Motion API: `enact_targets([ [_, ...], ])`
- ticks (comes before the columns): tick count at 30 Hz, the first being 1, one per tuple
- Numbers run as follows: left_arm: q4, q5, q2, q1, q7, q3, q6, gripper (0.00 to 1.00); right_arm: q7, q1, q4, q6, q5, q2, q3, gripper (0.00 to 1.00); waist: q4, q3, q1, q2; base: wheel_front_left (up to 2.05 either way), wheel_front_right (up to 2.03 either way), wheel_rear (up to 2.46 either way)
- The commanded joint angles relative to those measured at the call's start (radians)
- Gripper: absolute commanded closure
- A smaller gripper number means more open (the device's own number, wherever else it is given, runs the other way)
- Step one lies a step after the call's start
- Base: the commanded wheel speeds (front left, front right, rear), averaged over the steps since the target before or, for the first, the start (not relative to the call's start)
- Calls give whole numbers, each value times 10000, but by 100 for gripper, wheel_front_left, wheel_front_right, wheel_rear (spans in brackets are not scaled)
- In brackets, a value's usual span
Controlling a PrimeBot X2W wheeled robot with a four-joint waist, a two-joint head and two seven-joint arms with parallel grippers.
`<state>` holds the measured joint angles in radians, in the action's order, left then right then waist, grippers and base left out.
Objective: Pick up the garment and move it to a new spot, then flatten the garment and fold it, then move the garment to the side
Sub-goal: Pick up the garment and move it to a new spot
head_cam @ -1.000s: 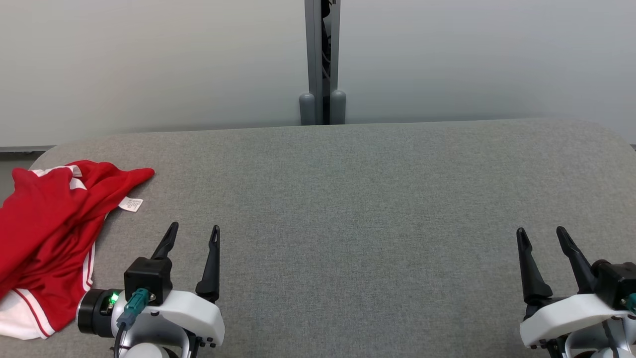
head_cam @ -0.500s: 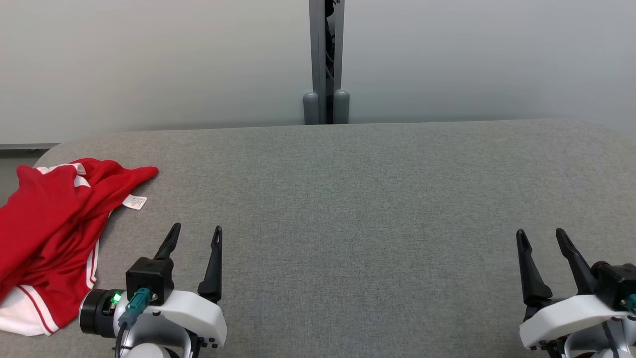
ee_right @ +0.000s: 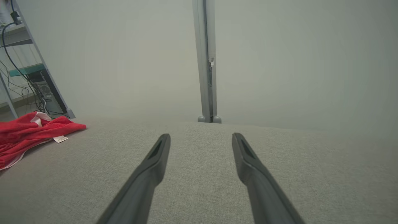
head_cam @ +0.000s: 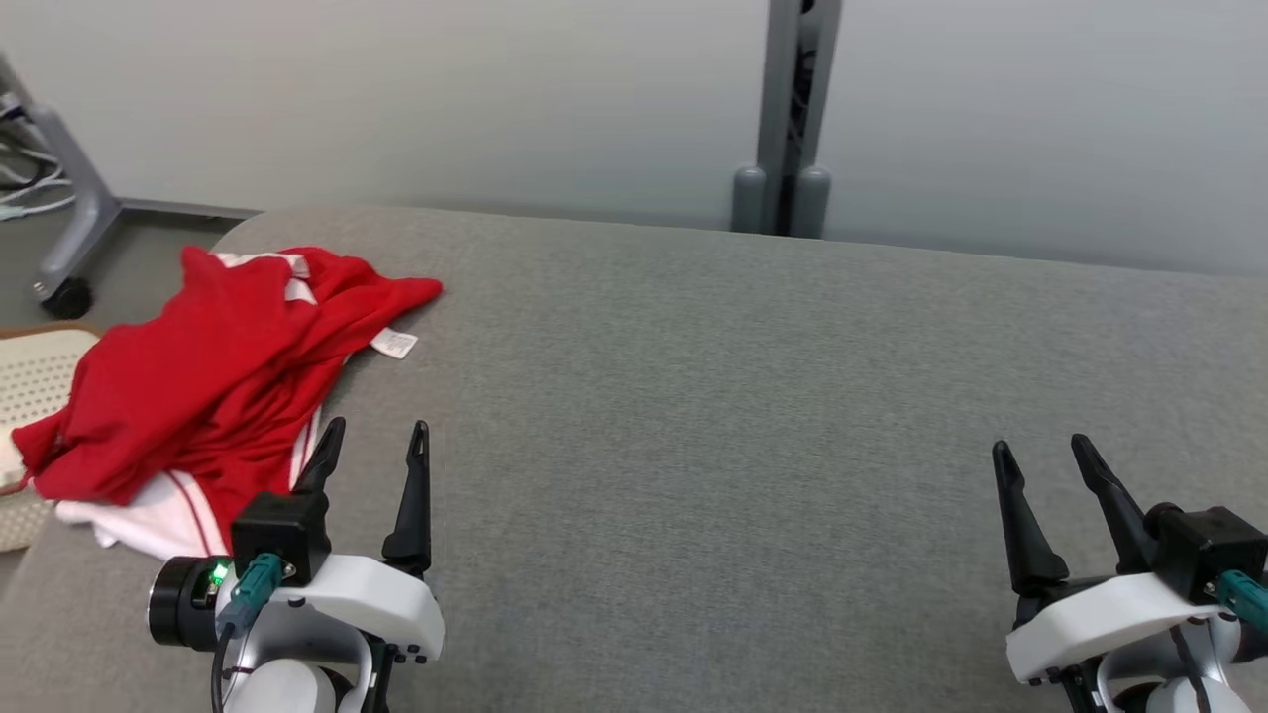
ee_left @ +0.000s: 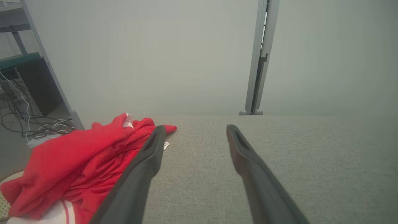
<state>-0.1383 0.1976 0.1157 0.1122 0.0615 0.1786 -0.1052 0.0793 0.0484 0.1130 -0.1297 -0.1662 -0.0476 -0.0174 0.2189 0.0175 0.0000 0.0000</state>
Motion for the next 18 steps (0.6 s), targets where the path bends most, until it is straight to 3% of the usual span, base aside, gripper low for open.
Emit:
enact_targets([
  [1,-17,107,53,198,84,-62,-22,0,-35,112,-39,-18,92,-56,40,0,690,172,0,0,0,0,0],
  [11,-217,355,-2,248,392,-227,-170,0,-59,493,-78,-18,83,-61,412,0,2464,364,0,0,0,0,0],
  [18,-313,509,-26,154,492,-229,-188,0,-104,620,15,-18,71,-62,460,0,2996,406,0,0,0,0,0],
])
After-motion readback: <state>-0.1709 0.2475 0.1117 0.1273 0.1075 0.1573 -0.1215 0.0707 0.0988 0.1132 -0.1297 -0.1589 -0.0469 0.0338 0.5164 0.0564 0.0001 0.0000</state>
